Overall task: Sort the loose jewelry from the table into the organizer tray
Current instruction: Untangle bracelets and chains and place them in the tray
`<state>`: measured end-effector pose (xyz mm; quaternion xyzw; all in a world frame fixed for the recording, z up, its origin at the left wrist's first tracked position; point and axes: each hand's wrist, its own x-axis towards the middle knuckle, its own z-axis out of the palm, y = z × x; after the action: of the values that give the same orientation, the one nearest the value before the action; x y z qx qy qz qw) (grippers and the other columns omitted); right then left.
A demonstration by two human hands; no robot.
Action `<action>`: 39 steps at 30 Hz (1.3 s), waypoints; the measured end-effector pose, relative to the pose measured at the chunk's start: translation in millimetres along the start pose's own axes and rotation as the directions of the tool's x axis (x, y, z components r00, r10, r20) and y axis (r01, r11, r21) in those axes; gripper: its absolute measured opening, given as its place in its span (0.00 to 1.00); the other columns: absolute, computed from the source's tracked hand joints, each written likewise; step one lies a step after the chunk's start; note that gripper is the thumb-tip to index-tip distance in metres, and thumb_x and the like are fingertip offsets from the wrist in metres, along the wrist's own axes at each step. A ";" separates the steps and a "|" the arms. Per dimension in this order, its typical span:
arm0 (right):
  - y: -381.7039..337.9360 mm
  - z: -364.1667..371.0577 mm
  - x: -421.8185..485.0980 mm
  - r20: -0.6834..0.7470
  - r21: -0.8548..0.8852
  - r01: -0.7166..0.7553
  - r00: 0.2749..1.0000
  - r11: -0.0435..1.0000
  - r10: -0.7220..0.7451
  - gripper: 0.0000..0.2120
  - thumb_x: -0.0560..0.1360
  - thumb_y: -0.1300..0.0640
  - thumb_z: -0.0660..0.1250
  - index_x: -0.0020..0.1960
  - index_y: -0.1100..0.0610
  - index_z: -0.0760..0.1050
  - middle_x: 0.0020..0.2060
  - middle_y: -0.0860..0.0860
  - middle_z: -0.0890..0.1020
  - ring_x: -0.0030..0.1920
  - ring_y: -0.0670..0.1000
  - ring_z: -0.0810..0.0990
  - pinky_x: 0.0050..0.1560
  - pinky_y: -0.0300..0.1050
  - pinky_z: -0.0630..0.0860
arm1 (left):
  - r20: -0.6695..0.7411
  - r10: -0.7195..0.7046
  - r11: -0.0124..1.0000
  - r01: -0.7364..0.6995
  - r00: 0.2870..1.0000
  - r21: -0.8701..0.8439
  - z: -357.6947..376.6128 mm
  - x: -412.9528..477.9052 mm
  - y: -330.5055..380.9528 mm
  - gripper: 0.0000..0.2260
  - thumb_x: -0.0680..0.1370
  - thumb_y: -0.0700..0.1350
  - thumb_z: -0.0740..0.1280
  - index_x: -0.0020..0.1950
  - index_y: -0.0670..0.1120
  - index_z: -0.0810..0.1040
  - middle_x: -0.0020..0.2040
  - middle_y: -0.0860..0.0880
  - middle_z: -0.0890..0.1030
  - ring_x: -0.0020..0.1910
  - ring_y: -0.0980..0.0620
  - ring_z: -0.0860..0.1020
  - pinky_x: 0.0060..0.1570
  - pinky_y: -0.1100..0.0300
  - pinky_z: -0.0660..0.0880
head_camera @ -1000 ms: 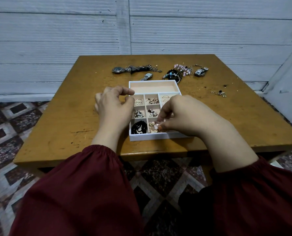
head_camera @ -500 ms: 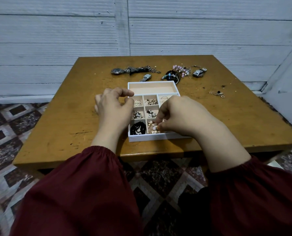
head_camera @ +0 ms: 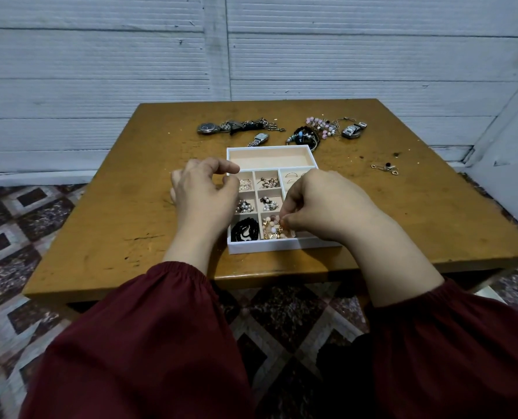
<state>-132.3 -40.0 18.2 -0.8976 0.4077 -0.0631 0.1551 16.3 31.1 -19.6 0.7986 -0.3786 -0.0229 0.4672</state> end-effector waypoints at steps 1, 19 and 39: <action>0.6 0.0 0.0 0.003 0.004 0.002 1.000 1.000 -0.002 0.03 0.69 0.52 0.72 0.36 0.48 0.80 0.38 0.44 0.83 0.46 0.48 0.79 0.46 0.45 0.77 | 0.001 0.003 1.000 -0.003 1.000 -0.005 0.2 -0.3 -0.2 0.08 0.75 0.45 0.64 0.47 0.57 0.79 0.50 0.54 0.73 0.59 0.48 0.66 0.60 0.52 0.64; 41.4 -7.6 2.4 -0.319 0.399 0.002 0.938 0.917 0.137 0.01 0.73 0.53 0.70 0.44 0.48 0.80 0.37 0.44 0.80 0.33 0.42 0.74 0.39 0.42 0.71 | 0.068 0.191 0.977 -0.182 0.979 -0.113 13.0 -3.0 29.4 0.10 0.69 0.48 0.60 0.45 0.58 0.78 0.49 0.52 0.76 0.53 0.49 0.69 0.58 0.50 0.68; 85.1 -18.0 60.5 -0.391 0.582 0.059 0.895 0.811 0.215 0.05 0.72 0.58 0.68 0.44 0.48 0.79 0.34 0.44 0.79 0.30 0.50 0.76 0.38 0.46 0.74 | 0.170 0.295 0.952 -0.274 0.940 -0.132 62.3 63.9 73.6 0.07 0.72 0.42 0.65 0.45 0.51 0.81 0.44 0.51 0.79 0.40 0.49 0.77 0.47 0.50 0.76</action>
<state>-157.4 -142.3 6.3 -0.7514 0.4303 -0.3780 0.3277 -5.5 -74.7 21.9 0.7036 -0.5306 -0.0503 0.4699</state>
